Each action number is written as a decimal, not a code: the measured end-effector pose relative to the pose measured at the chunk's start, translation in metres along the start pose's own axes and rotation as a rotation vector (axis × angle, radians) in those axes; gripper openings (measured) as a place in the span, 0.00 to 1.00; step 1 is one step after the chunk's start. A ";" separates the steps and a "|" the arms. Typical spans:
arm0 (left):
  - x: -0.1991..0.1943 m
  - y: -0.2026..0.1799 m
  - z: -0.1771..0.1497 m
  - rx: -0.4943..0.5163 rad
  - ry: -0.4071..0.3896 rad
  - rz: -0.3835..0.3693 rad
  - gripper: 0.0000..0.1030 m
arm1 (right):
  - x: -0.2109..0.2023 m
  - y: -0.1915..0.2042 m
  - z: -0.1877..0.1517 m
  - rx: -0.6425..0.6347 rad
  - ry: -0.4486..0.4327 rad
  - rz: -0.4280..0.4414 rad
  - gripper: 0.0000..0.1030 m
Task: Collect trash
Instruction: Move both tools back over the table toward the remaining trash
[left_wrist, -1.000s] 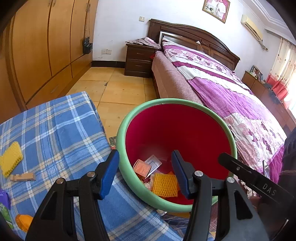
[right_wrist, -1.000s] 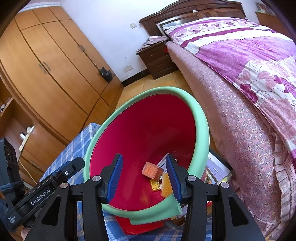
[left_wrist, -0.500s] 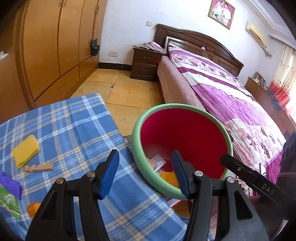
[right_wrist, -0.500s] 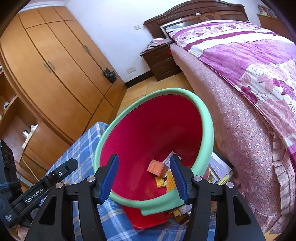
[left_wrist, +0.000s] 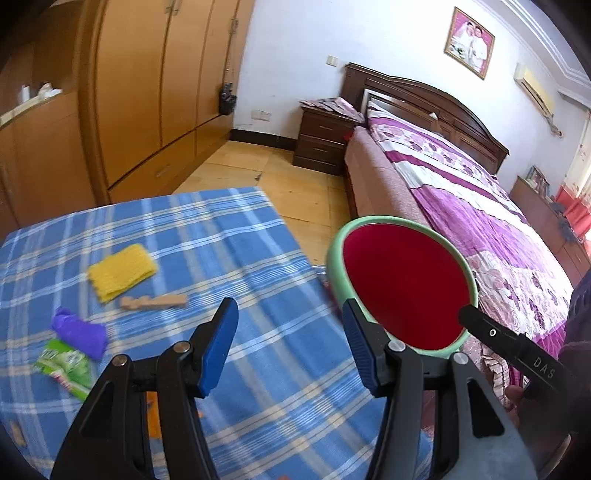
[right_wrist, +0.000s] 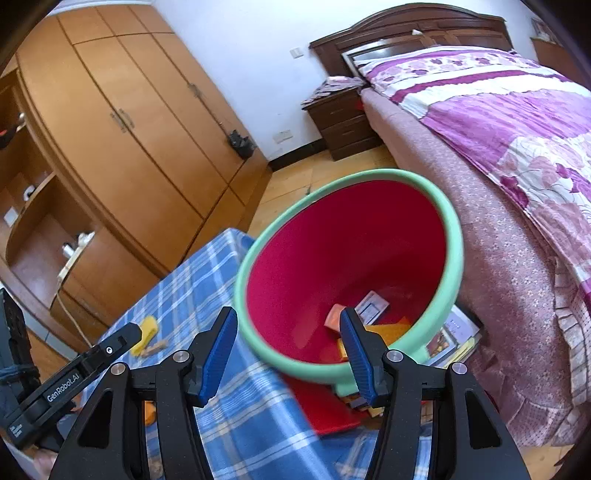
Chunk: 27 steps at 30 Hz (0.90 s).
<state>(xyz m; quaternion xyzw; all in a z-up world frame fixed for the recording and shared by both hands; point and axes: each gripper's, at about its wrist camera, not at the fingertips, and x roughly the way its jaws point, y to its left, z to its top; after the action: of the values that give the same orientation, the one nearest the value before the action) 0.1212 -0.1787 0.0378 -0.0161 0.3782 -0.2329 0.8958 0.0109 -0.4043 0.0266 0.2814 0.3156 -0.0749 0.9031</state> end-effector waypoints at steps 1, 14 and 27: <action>-0.004 0.005 -0.002 -0.004 -0.002 0.008 0.57 | 0.000 0.004 -0.002 -0.006 0.002 0.004 0.57; -0.046 0.060 -0.037 -0.068 0.003 0.093 0.62 | -0.004 0.040 -0.029 -0.059 0.047 0.053 0.57; -0.056 0.103 -0.071 -0.090 0.029 0.205 0.82 | 0.003 0.066 -0.060 -0.114 0.120 0.065 0.57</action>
<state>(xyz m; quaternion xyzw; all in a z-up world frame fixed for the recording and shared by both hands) 0.0801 -0.0520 0.0037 -0.0142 0.4009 -0.1231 0.9077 0.0024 -0.3158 0.0171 0.2435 0.3636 -0.0102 0.8991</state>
